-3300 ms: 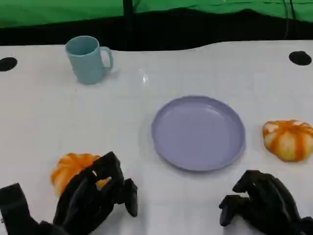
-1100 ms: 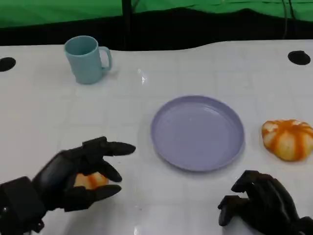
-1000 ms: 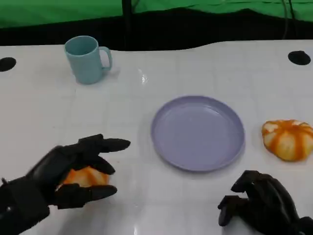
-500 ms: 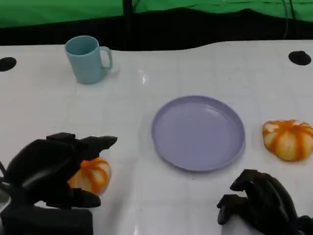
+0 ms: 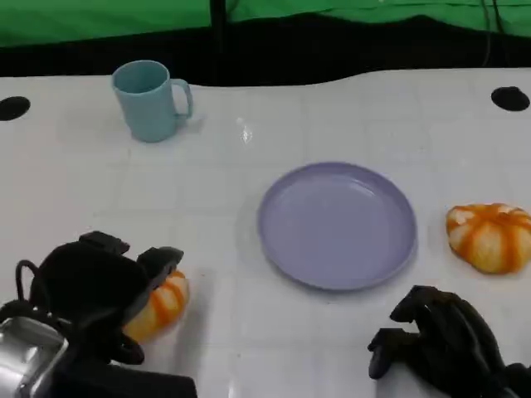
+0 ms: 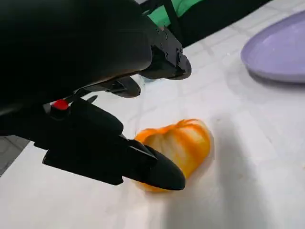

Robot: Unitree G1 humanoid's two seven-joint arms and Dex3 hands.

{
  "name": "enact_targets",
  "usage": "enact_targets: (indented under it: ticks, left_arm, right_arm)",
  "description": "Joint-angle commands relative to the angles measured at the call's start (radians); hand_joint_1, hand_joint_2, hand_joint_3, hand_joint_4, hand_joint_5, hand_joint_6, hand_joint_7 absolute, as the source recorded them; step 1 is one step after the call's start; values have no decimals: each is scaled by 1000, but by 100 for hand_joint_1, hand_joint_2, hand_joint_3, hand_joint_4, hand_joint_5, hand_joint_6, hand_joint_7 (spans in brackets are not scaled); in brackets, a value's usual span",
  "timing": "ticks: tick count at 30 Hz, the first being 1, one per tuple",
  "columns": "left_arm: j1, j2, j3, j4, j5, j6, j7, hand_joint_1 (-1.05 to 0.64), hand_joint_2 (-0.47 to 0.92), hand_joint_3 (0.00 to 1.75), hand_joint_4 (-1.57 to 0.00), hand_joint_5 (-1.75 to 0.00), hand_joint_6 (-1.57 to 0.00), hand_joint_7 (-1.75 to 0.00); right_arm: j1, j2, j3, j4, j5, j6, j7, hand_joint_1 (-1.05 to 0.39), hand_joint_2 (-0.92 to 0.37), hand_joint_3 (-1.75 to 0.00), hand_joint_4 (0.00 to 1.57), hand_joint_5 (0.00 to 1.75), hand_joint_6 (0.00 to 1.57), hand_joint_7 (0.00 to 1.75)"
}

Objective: Grasp the bread from the table and place it into the plate.

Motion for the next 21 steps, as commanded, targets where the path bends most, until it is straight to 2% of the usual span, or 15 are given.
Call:
enact_targets:
  ticks: [1,7,10,13,21]
  left_arm:
    - [-67,4,-49,96,38,32,-25,-69,85,0,-32,-13,-21,0]
    - [-123,-9,-96,178,35,78,-50,-66,86,0,-31,-9,-18,0]
    - [-196,-32,-141,356,32,68,22,-65,85,0,-33,-9,-20,-1]
    - [-233,-39,-170,462,16,53,84,-64,85,0,-35,-9,-21,-1]
    - [-262,-37,-209,571,-36,38,200,-50,91,2,-49,-12,-29,-2]
  right_arm:
    - [-2,-8,-5,-4,2,-6,-2,-104,-71,0,157,72,157,34]
    - [2,-6,-4,-10,3,-5,-3,-104,-70,0,157,71,157,34]
    - [5,-5,-4,-13,3,-3,-6,-104,-70,0,157,71,157,34]
    - [11,-4,-5,-22,6,2,-7,-103,-70,0,157,71,157,33]
    - [12,-8,-3,-20,2,-4,1,-104,-71,0,157,71,157,33]
